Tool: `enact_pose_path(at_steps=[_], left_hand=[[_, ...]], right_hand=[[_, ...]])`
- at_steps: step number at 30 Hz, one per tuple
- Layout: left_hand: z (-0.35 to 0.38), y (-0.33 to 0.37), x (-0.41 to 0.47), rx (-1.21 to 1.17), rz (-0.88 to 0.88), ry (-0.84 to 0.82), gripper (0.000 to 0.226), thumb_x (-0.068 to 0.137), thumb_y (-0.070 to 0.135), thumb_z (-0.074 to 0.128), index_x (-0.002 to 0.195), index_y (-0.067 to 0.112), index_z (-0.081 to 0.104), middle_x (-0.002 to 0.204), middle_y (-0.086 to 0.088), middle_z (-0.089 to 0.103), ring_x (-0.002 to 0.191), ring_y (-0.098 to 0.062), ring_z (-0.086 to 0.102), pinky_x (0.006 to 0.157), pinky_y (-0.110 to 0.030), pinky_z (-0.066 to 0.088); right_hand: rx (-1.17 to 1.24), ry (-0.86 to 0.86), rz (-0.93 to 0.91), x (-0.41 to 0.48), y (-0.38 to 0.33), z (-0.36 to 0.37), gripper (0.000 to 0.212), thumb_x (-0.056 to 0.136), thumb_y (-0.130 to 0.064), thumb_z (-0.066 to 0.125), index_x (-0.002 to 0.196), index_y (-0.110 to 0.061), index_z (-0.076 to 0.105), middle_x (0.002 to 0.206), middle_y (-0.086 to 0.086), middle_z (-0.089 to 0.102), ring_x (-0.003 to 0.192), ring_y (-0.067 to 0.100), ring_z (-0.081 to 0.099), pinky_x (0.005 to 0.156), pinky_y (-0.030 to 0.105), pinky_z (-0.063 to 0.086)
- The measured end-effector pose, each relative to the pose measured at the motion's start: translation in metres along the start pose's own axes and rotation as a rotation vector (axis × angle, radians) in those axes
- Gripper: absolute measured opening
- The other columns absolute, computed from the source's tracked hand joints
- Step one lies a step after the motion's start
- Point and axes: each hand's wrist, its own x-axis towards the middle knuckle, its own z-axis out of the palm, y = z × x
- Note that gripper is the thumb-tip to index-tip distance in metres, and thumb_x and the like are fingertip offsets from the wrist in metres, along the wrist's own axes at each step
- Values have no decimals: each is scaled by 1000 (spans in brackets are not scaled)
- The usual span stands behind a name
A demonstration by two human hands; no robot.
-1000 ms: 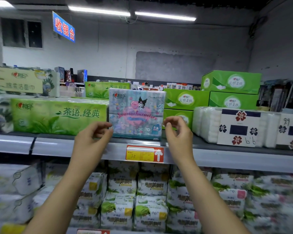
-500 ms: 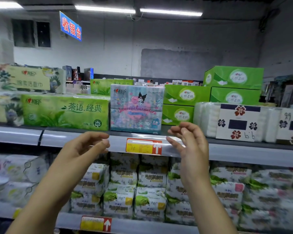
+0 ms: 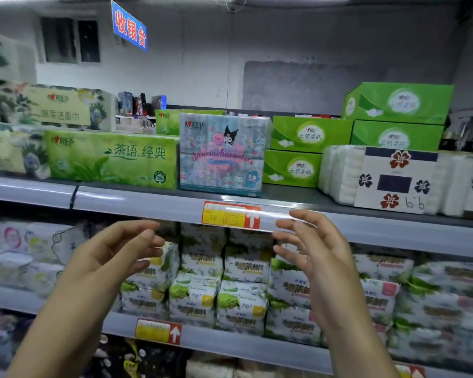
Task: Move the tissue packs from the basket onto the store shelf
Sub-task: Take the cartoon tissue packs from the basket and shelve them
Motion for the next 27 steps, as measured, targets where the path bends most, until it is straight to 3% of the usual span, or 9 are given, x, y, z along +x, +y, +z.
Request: enact_pose_path(at_steps=[3,7,14,18,27], left_hand=[[0,-3,-4,-31,-22,21,83,22,84,72,88,34,74,88,-1,75,83,-11,72,76,-28,51],[-4,-13,-11,-77,-73,25,84,21,81,75,87,30,75,87,-3,75,83,-13,72,62,-13,54],[-37,-17,-15,-127,-109,18,85,15,78,78,84,29,76,83,-3,75,77,-11,72,62,-20,57],[-79,-17,-15,-128,-102,22,86,12,79,76,83,30,76,80,-1,75,73,-9,72,58,-13,54],[-223,-4,-17,-77,-94,-19,87,16,84,73,89,35,75,86,1,76,77,-7,72,61,-14,56]], right_hand=[[-45,4,4,-9,3,-6,12,91,-20,55,99,-20,64,93,-4,73,89,11,69,83,32,55],[-81,12,46,-23,9,-11,13,91,-20,55,99,-20,65,93,-7,73,88,10,69,82,30,53],[-79,60,110,-43,11,8,12,91,-19,55,98,-19,65,93,-6,74,88,13,70,81,35,55],[-75,74,125,-63,17,47,11,90,-20,57,98,-20,65,91,-6,73,89,14,69,84,36,55],[-82,55,163,-112,26,176,12,89,-28,59,98,-25,65,93,-7,72,87,8,69,87,33,51]])
